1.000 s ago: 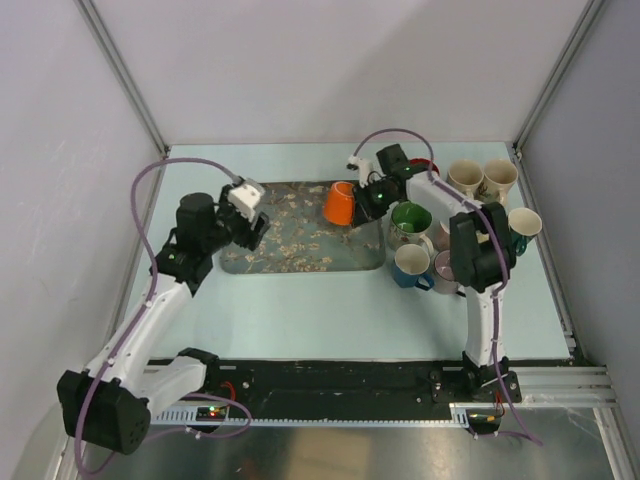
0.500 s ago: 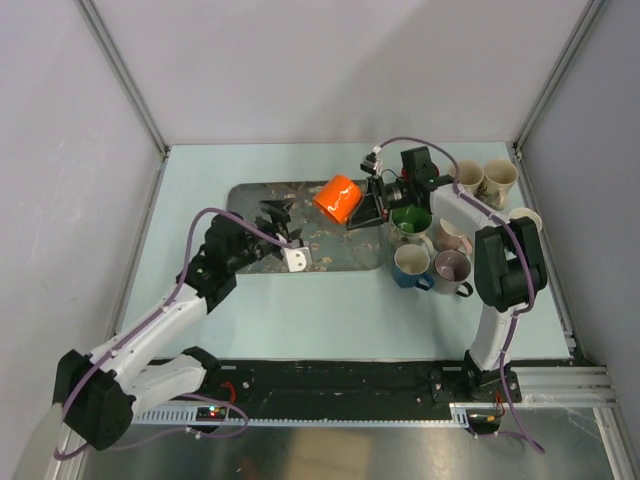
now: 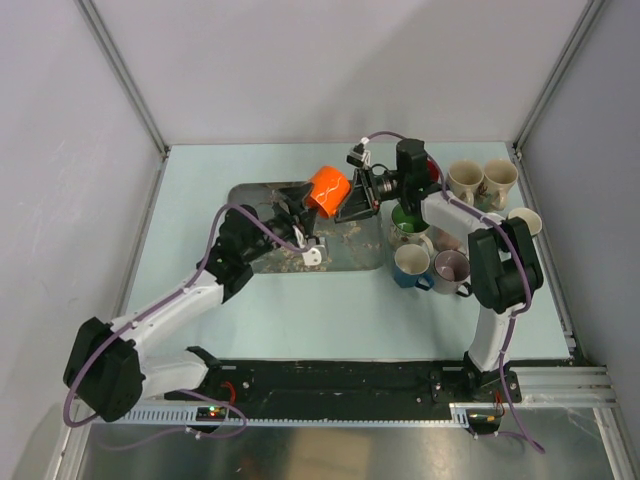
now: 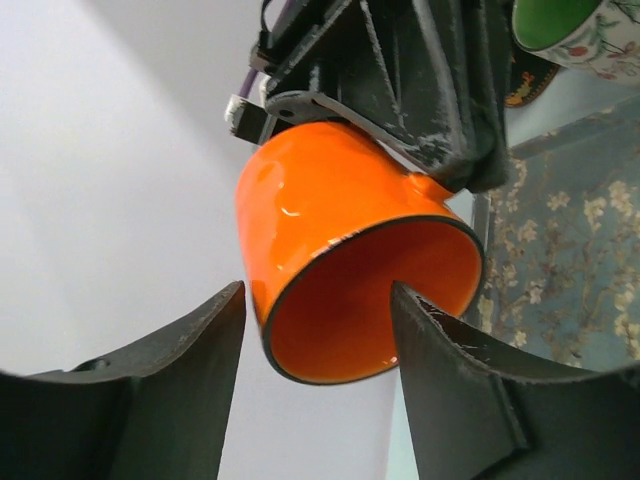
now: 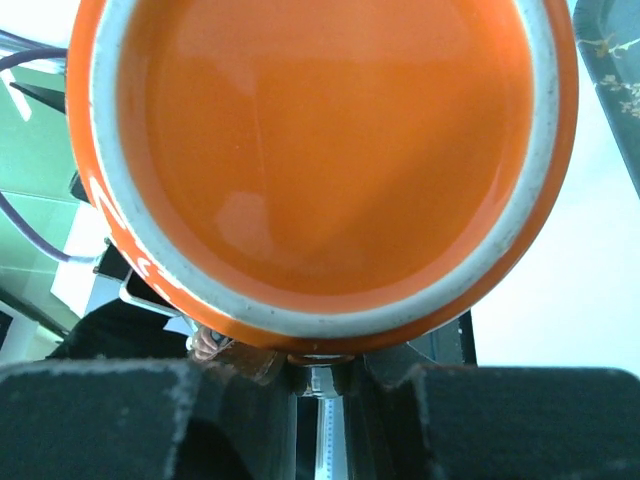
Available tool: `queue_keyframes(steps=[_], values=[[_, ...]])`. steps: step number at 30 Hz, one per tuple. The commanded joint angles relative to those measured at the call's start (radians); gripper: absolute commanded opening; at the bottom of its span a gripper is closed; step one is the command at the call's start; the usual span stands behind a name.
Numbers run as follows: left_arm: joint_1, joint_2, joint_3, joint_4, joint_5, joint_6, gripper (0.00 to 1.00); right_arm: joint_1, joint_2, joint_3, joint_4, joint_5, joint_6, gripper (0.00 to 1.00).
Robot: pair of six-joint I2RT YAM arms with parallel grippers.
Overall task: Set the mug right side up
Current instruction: Turn over the cup on the tray.
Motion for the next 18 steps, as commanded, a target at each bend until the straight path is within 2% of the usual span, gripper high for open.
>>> queue_keyframes(steps=[1,3,11,13,18], values=[[-0.019,0.037,0.087,0.096,0.026,0.055,0.6,0.001,-0.051,0.001,0.123,-0.176,0.034,0.0],[-0.019,0.048,0.109,0.1,0.019,0.06,0.52,-0.004,-0.064,-0.004,0.096,-0.155,0.001,0.0],[-0.02,0.084,0.178,0.101,-0.047,-0.038,0.06,-0.011,-0.067,-0.002,0.01,-0.129,-0.068,0.0],[-0.019,0.077,0.176,0.1,-0.053,-0.065,0.02,-0.009,-0.065,0.0,0.007,-0.127,-0.078,0.02],[-0.023,0.041,0.157,0.1,-0.067,-0.156,0.0,-0.034,-0.079,0.013,-0.063,-0.071,-0.145,0.48]])
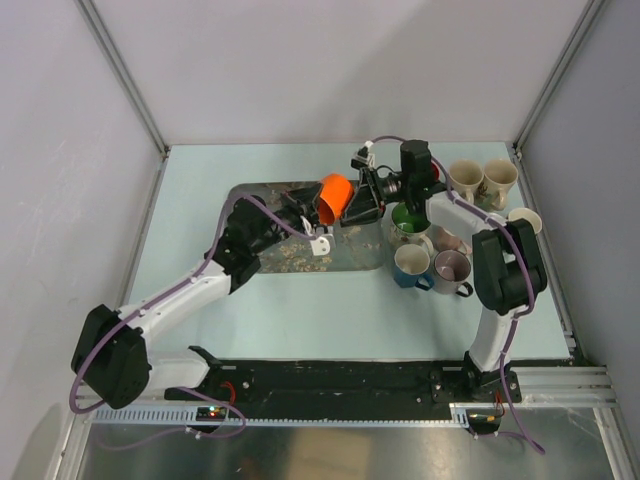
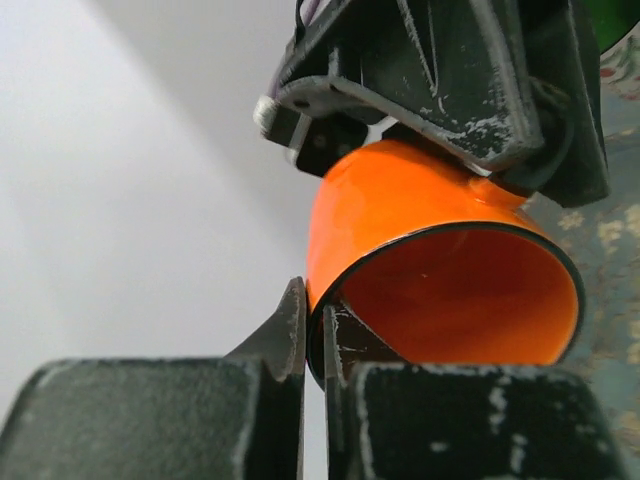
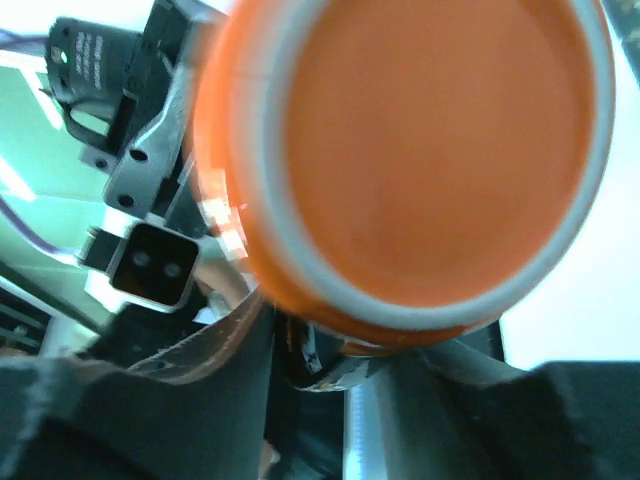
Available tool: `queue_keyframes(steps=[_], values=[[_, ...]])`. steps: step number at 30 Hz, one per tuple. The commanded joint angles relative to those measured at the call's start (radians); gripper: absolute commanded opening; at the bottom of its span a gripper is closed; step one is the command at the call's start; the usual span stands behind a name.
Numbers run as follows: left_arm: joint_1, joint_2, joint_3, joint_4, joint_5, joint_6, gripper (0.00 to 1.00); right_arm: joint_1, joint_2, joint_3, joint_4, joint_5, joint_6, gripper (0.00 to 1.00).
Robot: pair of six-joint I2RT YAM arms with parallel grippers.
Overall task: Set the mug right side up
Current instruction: Turn over the cup on the tray.
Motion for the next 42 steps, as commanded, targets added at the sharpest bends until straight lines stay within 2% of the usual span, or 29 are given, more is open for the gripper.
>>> queue_keyframes(steps=[1,3,5,7,11,14,16,18,21,24,26,28,37,42], values=[[-0.006,-0.06,0.047,0.086,-0.054,-0.188,0.0,-0.019,-0.068,0.047,-0.034,-0.001,-0.244,0.61],[-0.007,-0.086,0.031,0.074,-0.077,-0.225,0.0,-0.049,-0.083,0.119,-0.309,0.108,-0.482,0.79],[-0.008,-0.115,0.023,0.034,-0.096,-0.258,0.0,-0.067,-0.09,0.213,-0.593,0.225,-0.746,0.88],[-0.007,-0.141,0.037,-0.056,-0.109,-0.304,0.0,-0.078,-0.109,0.273,-0.754,0.337,-0.921,0.94],[-0.006,-0.167,0.113,-0.318,-0.114,-0.453,0.0,-0.095,-0.194,0.271,-0.806,0.483,-1.114,0.99],[-0.006,-0.168,0.154,-0.482,-0.114,-0.583,0.0,-0.067,-0.364,0.099,-0.625,0.603,-1.295,0.99],[-0.007,-0.167,0.157,-0.548,-0.116,-0.643,0.0,-0.007,-0.469,-0.015,-0.582,0.693,-1.5,0.99],[-0.006,-0.152,0.168,-0.618,-0.127,-0.699,0.0,0.068,-0.523,-0.056,-0.64,0.763,-1.69,0.99],[-0.006,-0.124,0.193,-0.671,-0.139,-0.788,0.0,0.193,-0.553,-0.068,-0.766,0.858,-1.886,0.97],[-0.006,-0.1,0.217,-0.694,-0.136,-0.844,0.0,0.284,-0.538,-0.069,-0.819,0.975,-1.967,0.86],[-0.006,-0.082,0.24,-0.699,-0.143,-0.875,0.0,0.317,-0.51,-0.071,-0.813,1.039,-1.976,0.77],[-0.007,-0.06,0.264,-0.706,-0.154,-0.904,0.0,0.334,-0.489,-0.076,-0.787,1.076,-1.994,0.73],[-0.009,0.012,0.341,-0.716,-0.143,-0.978,0.0,0.422,-0.406,-0.071,-0.597,1.23,-2.081,0.67],[-0.011,0.058,0.386,-0.742,-0.169,-0.976,0.0,0.443,-0.363,-0.023,-0.615,1.244,-2.127,0.56]])
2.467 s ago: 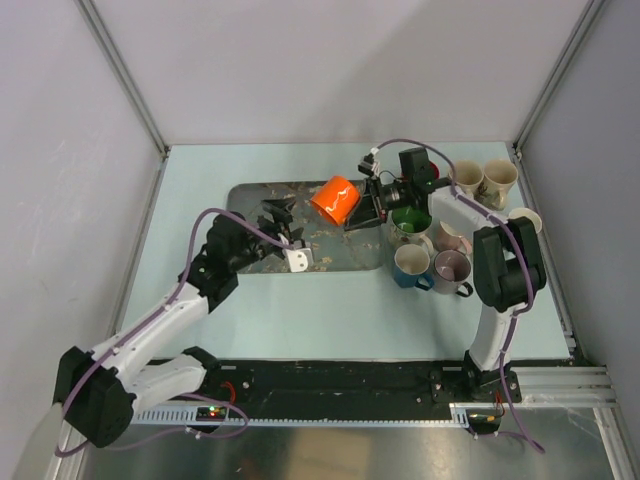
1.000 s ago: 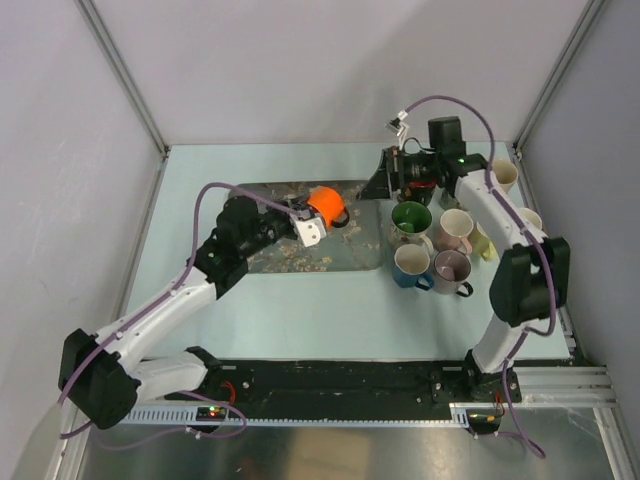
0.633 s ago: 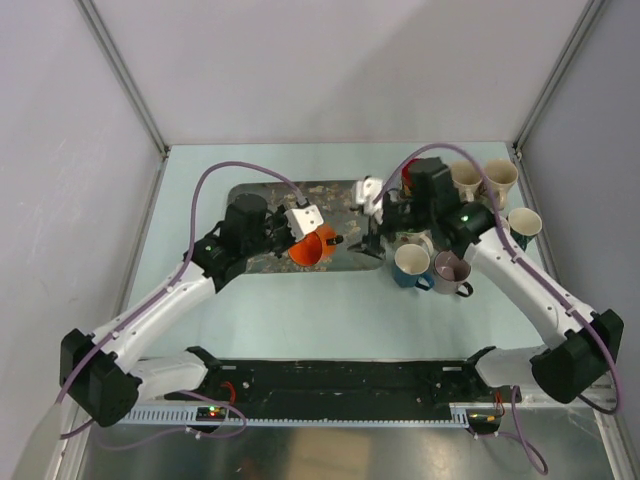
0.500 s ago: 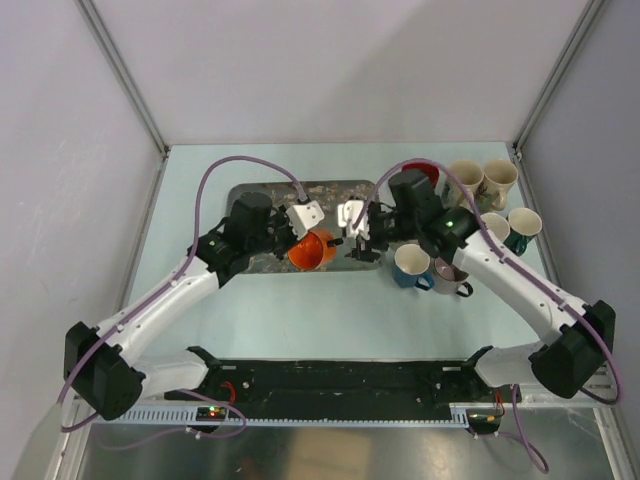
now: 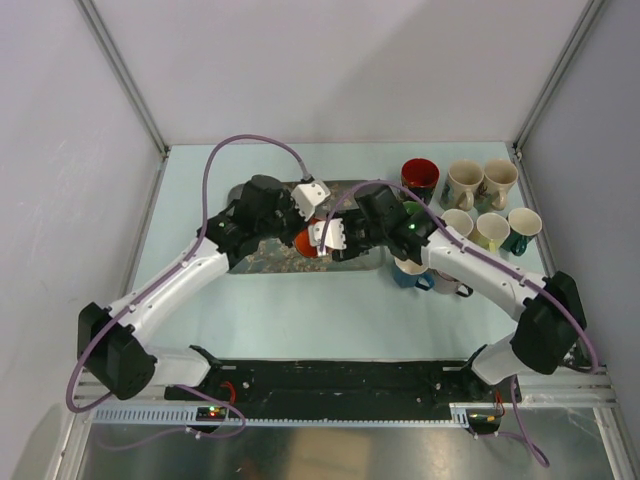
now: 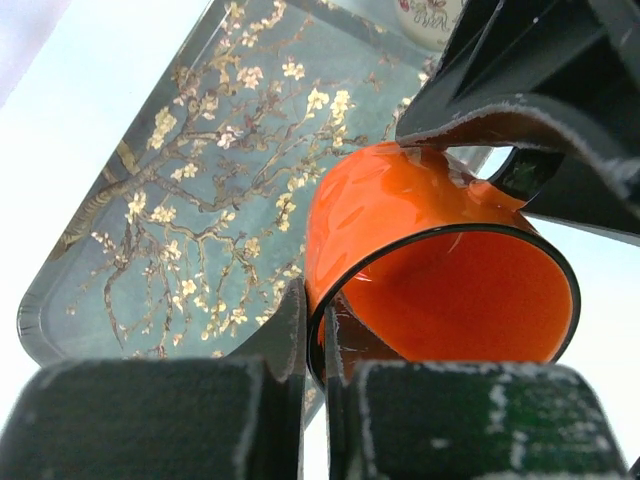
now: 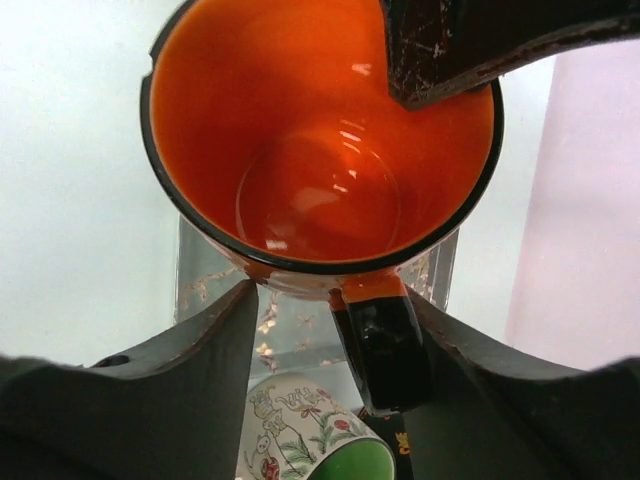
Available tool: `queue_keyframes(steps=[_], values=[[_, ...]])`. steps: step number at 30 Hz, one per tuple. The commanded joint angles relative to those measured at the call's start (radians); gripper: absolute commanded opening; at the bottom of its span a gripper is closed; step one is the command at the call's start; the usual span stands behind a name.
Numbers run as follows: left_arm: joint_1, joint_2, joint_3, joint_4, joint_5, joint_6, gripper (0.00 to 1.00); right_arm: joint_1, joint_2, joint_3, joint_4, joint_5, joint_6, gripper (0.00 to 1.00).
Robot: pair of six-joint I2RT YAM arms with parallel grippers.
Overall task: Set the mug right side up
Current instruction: Turn over the cup on the tray, then place the cup at the center of the board.
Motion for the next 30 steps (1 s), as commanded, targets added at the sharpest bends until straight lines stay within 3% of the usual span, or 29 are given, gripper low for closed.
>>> queue_keyframes(steps=[1,4,8,10,12,13,15,17,20,24,30], values=[[-0.008,0.023,0.09,0.055,-0.003,-0.049,0.0,0.023,0.03,0.069,0.039,0.028,-0.08,0.53],[-0.009,0.031,0.103,0.052,-0.004,-0.05,0.0,0.025,0.036,0.089,-0.001,0.026,-0.108,0.4],[-0.008,0.039,0.119,0.05,-0.019,-0.072,0.0,0.025,0.047,0.103,-0.018,0.014,-0.11,0.08],[-0.008,0.037,0.122,0.047,-0.034,-0.079,0.01,0.024,0.053,0.104,-0.008,0.009,-0.088,0.02],[-0.007,0.03,0.122,0.042,-0.063,-0.086,0.25,0.02,0.055,0.102,0.006,0.007,-0.044,0.01],[-0.007,0.022,0.118,0.04,-0.082,-0.094,0.44,0.014,0.052,0.101,0.012,0.003,-0.025,0.0],[-0.001,0.0,0.108,0.04,-0.13,-0.116,0.69,0.0,0.038,0.089,0.019,-0.009,0.013,0.0],[0.014,-0.031,0.093,0.04,-0.143,-0.132,0.81,-0.021,0.012,0.072,0.016,-0.034,0.054,0.0],[0.039,-0.08,0.07,0.041,-0.144,-0.152,0.88,-0.069,-0.047,0.054,0.0,-0.086,0.146,0.0],[0.063,-0.129,0.04,0.052,-0.16,-0.167,0.91,-0.189,-0.172,0.003,-0.031,-0.171,0.287,0.0],[0.072,-0.118,0.015,0.064,-0.159,-0.182,0.91,-0.499,-0.429,-0.152,-0.096,-0.279,0.437,0.0]])
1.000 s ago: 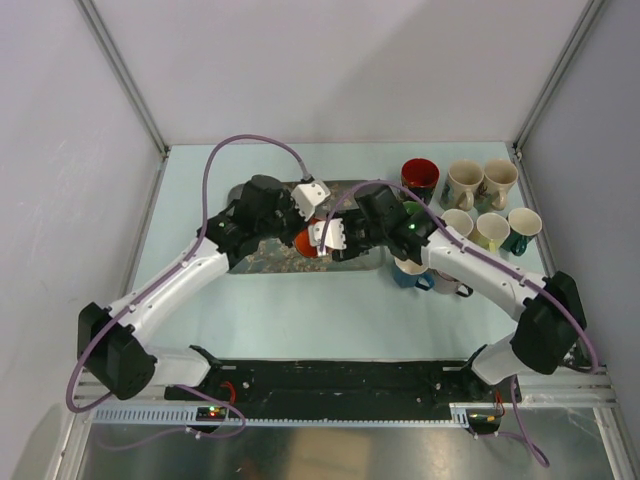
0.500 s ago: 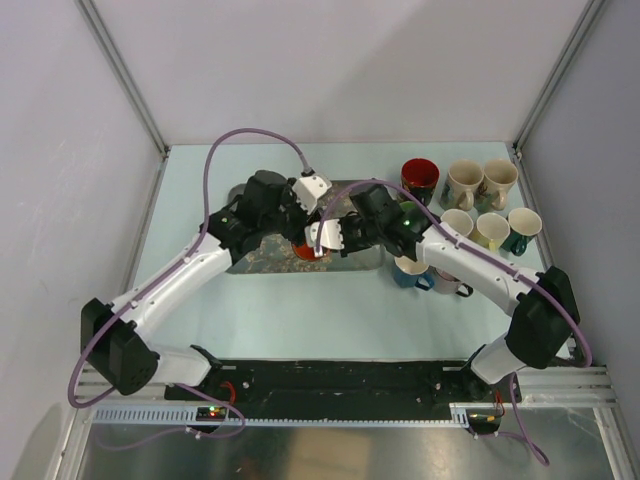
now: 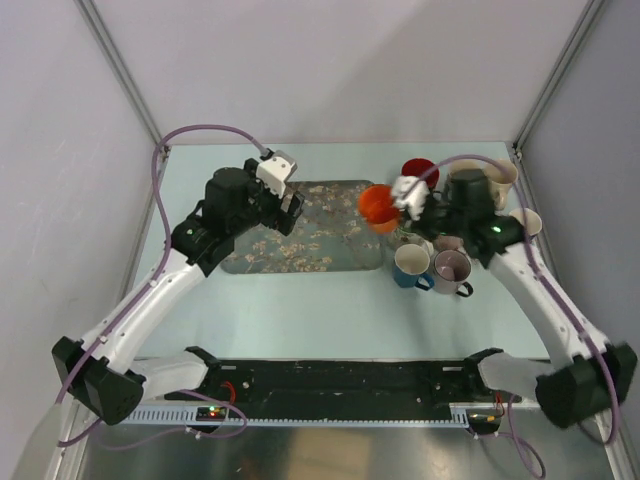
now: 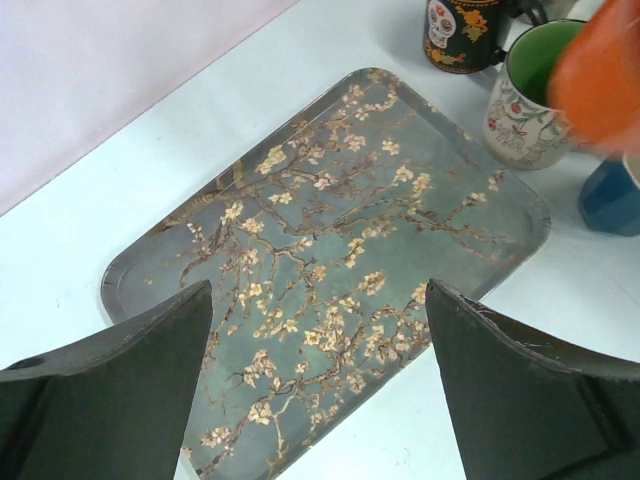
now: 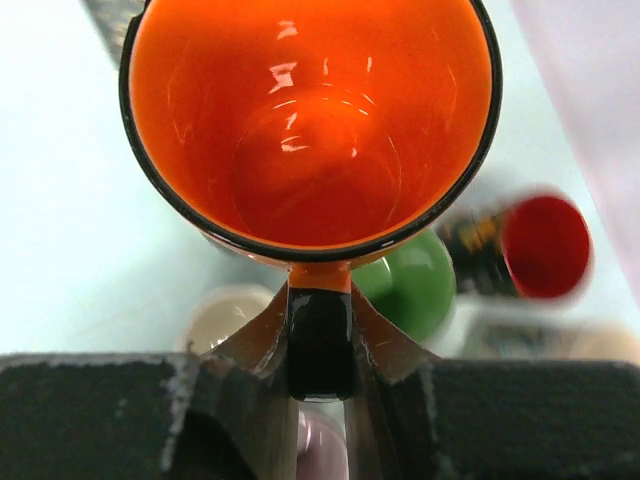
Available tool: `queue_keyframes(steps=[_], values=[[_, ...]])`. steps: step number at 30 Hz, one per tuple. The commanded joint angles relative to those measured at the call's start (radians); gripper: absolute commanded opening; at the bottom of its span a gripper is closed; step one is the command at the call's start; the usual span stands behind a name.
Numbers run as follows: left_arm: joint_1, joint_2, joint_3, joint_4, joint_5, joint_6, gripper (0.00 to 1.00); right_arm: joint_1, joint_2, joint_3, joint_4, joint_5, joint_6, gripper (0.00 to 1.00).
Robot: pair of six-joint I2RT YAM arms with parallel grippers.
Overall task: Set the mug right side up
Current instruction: Place the cup at the center of the board.
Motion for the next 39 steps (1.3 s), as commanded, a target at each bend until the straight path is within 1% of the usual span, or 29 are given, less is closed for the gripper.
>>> queue_keyframes(steps=[1,5,9,14,15,17,20,27,39], values=[[0.013,0.016,-0.023,0.027,-0.021,-0.03,0.91,-0.207,-0.231,-0.099,-0.026,-0.112,0.144,0.0],[0.013,0.052,-0.007,0.026,-0.001,-0.047,0.91,-0.441,-0.427,-0.213,-0.106,-0.13,0.14,0.0],[0.013,0.083,0.015,0.027,0.02,-0.066,0.9,-0.712,-0.551,-0.281,-0.204,-0.183,0.118,0.0],[0.013,0.103,0.031,0.027,0.043,-0.067,0.9,-1.088,-0.609,-0.328,-0.34,-0.322,-0.006,0.0],[0.013,0.105,0.032,0.026,0.046,-0.067,0.89,-1.132,-0.609,-0.338,-0.359,-0.328,-0.034,0.0],[0.013,0.108,0.032,0.025,0.051,-0.069,0.89,-1.166,-0.61,-0.363,-0.381,-0.29,-0.073,0.0],[0.013,0.107,0.029,0.025,0.057,-0.077,0.89,-1.168,-0.616,-0.405,-0.387,-0.274,-0.105,0.0],[0.013,0.083,0.012,0.025,0.043,-0.072,0.88,-1.166,-0.595,-0.499,-0.206,-0.162,0.0,0.0],[0.013,0.086,0.013,0.026,0.044,-0.058,0.88,-1.173,-0.554,-0.567,-0.113,-0.109,0.045,0.0]])
